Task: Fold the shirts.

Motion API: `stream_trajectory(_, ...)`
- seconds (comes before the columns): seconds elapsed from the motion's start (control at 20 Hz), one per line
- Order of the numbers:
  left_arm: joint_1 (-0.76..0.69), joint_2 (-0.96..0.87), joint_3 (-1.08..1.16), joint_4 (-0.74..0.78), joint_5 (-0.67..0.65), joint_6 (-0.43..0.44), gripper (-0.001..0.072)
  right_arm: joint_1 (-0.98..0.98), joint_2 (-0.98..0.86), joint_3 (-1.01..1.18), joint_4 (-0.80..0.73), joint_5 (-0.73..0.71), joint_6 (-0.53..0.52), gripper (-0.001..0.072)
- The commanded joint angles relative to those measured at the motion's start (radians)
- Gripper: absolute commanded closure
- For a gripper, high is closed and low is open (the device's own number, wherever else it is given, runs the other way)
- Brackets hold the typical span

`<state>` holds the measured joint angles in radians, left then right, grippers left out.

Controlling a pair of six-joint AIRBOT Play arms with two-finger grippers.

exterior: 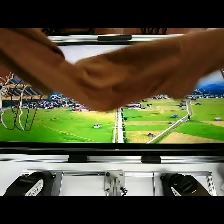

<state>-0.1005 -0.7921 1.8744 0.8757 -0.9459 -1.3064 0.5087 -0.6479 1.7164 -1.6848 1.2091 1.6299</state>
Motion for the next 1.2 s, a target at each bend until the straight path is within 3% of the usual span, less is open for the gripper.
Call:
stream_trajectory(0.0,0.001,0.022,0.02,0.241,-0.165,-0.118,0.0668,-0.001,0.01,0.04,-0.089,0.191,0.026,0.0654)
stream_trajectory(0.2,0.001,-0.008,-0.149,0.484,-0.401,-0.166,0.0668,-0.001,-0.037,-0.064,-0.256,0.479,0.036,0.0654)
stream_trajectory(0.35,0.001,-0.026,-0.452,0.487,-0.336,-0.167,0.0668,-0.001,-0.035,-0.336,-0.251,0.48,0.08,0.0654)
stream_trajectory(0.5,0.001,-0.099,-0.748,0.477,-0.1,-0.225,0.0668,-0.001,-0.035,-0.666,-0.26,0.234,0.151,0.0653)
stream_trajectory(0.65,0.001,-0.275,-0.828,0.418,0.105,-0.251,0.0668,-0.001,-0.08,-0.917,-0.317,-0.114,0.369,0.0654)
stream_trajectory(0.75,0.008,-0.419,-0.779,0.388,0.164,-0.251,0.0668,-0.001,-0.166,-0.952,-0.338,-0.175,0.463,0.0654)
stream_trajectory(0.9,0.025,-0.606,-0.66,0.319,0.156,-0.252,0.0665,-0.001,-0.27,-0.951,-0.325,-0.204,0.481,0.0654)
stream_trajectory(0.95,0.027,-0.65,-0.633,0.281,0.14,-0.251,0.0623,-0.001,-0.294,-0.951,-0.311,-0.208,0.481,0.0654)
stream_trajectory(1.0,0.027,-0.681,-0.616,0.239,0.114,-0.252,0.0477,-0.001,-0.311,-0.951,-0.297,-0.209,0.481,0.0654)
stream_trajectory(1.05,0.027,-0.702,-0.603,0.198,0.069,-0.252,0.0261,-0.001,-0.322,-0.951,-0.282,-0.209,0.481,0.0654)
stream_trajectory(1.1,0.032,-0.713,-0.586,0.182,-0.004,-0.251,0.0121,-0.001,-0.323,-0.951,-0.272,-0.209,0.481,0.0654)
stream_trajectory(1.15,0.046,-0.713,-0.566,0.196,-0.09,-0.248,0.0097,-0.001,-0.321,-0.951,-0.264,-0.207,0.481,0.0654)
